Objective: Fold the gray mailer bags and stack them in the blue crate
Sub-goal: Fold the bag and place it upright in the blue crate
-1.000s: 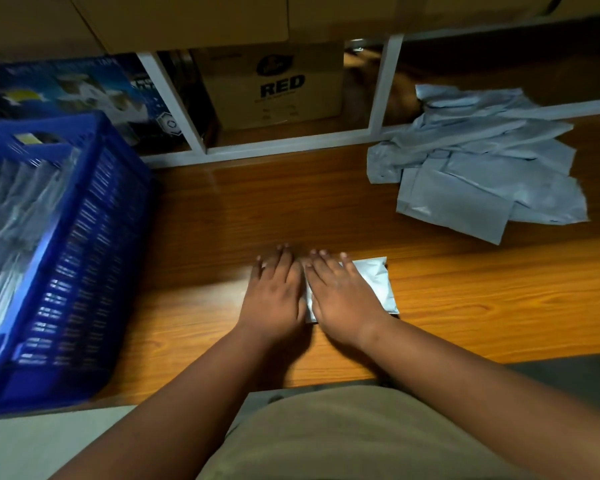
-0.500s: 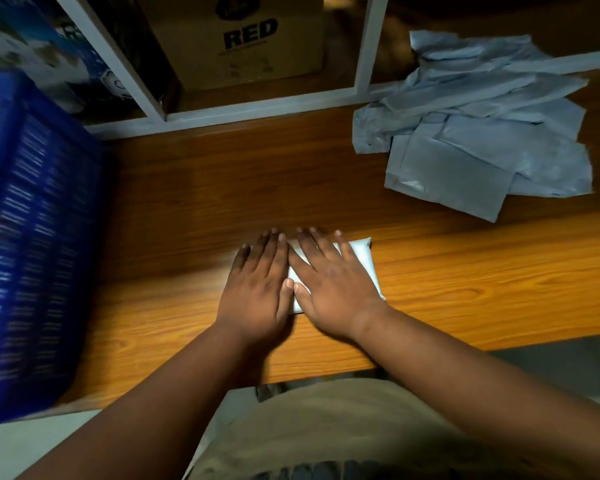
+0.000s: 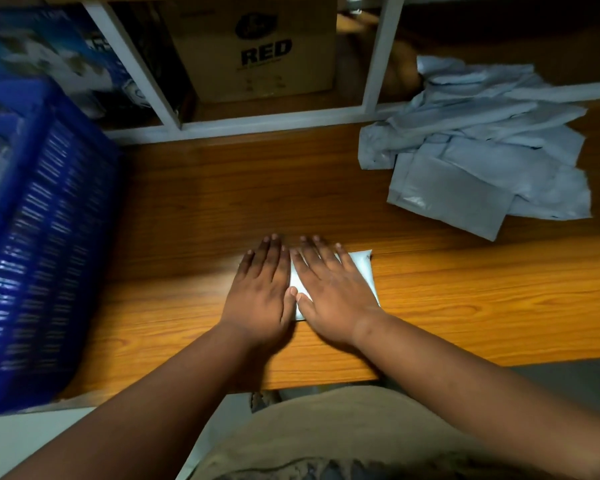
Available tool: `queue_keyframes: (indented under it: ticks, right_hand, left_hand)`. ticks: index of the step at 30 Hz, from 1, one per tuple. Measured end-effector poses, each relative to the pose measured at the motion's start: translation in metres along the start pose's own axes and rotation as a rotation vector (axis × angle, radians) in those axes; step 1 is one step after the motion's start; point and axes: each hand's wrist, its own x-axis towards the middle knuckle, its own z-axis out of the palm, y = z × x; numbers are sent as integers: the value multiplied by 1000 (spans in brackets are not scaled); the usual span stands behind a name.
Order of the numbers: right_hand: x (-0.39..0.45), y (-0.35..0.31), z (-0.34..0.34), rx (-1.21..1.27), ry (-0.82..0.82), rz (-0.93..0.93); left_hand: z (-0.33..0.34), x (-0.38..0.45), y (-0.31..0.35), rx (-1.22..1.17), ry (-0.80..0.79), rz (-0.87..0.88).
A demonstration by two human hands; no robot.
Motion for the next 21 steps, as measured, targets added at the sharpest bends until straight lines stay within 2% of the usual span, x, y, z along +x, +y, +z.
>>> queue_keyframes:
  ticks: [3,7,12,21]
  right_hand:
    - [-4,0,-4,50,0,-9]
    - [-9,12,-14,59,57,47]
    - [-16,33,-10,-48,0,-11]
    - [-14,35,-2,-57,-1,20]
  left_hand:
    - [0,0,1,3,-48,-17]
    - [-11,9,9,-10,-25,-68]
    - [-8,18,26,-26,-21,63]
    - [-2,20,24,-5,-11,39]
